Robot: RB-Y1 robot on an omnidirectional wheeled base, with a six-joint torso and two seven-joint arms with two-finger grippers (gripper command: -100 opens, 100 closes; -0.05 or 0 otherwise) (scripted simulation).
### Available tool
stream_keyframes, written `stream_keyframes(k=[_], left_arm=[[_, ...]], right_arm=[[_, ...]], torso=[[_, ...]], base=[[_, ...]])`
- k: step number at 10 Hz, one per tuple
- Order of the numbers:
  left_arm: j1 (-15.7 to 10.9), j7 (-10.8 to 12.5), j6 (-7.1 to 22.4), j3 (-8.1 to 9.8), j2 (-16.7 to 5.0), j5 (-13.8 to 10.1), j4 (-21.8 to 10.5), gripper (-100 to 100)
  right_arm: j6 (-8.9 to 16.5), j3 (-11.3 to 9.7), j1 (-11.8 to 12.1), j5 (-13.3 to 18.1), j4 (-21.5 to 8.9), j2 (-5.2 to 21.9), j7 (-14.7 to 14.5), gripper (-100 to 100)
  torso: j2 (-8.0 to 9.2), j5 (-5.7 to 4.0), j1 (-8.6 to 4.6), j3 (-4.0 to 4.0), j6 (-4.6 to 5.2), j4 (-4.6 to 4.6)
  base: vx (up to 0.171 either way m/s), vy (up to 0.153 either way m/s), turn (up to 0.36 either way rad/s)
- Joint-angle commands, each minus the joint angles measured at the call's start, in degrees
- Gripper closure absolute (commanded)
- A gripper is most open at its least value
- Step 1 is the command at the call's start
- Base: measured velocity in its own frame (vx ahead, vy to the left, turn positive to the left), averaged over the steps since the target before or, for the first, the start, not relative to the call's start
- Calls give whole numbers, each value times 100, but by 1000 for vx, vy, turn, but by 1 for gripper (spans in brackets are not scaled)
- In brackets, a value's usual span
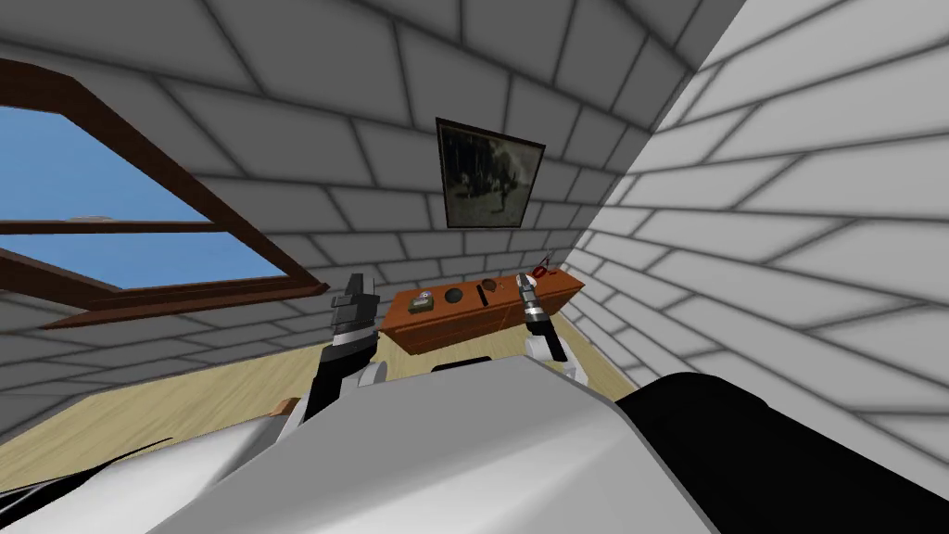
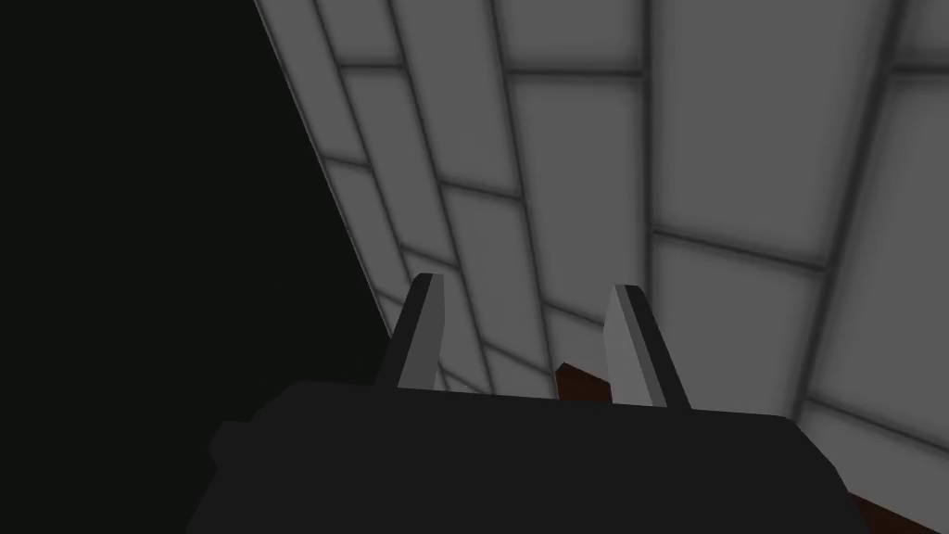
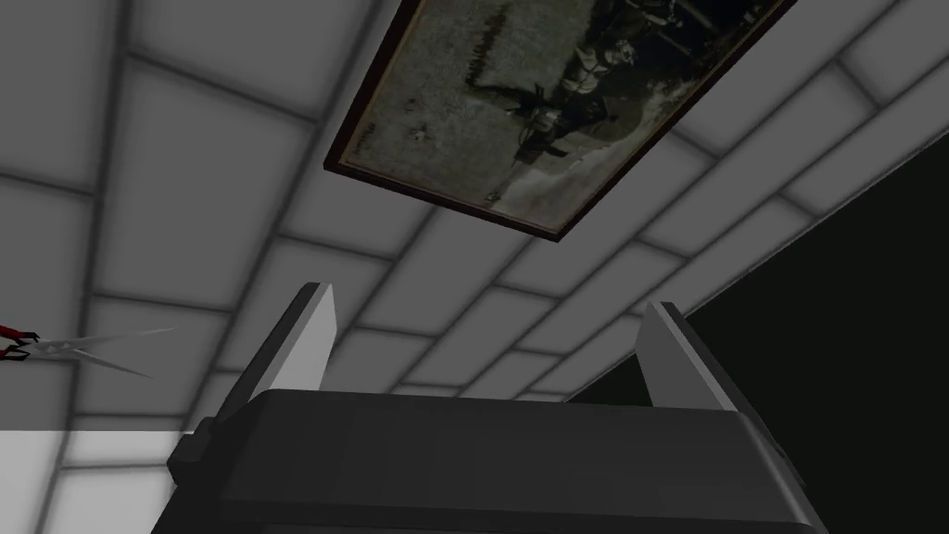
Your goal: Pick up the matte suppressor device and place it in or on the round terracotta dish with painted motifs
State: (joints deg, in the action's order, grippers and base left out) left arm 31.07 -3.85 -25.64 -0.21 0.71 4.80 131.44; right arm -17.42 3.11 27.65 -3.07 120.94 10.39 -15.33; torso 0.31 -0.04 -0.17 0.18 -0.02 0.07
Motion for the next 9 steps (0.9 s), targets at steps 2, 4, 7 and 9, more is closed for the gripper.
stream_keyframes(k=[2, 4, 7, 9], left_arm=[[1, 0, 0, 0, 0, 0, 0, 0], [0, 0, 0, 0, 0, 0, 0, 0], [1, 0, 0, 0, 0, 0, 0, 0], [1, 0, 0, 1, 0, 0, 0, 0]], right_arm=[[346, 158, -133, -25, -359, 189, -273, -100], [551, 231, -176, -30, -571, 273, -464, -100], [996, 400, -259, -62, -1037, 440, -870, -100], [1236, 496, -298, -90, -1292, 523, -1083, -100]], torso=[[-6, 0, 1, -3, 3, -1], [-8, -1, -6, -4, 1, -2], [-11, 0, -1, -6, 0, -2], [-18, -1, -4, -10, 2, -3]], base=[[-72, -12, 297], [-72, -24, 370], [-68, -3, 359], [-41, -11, 291]])
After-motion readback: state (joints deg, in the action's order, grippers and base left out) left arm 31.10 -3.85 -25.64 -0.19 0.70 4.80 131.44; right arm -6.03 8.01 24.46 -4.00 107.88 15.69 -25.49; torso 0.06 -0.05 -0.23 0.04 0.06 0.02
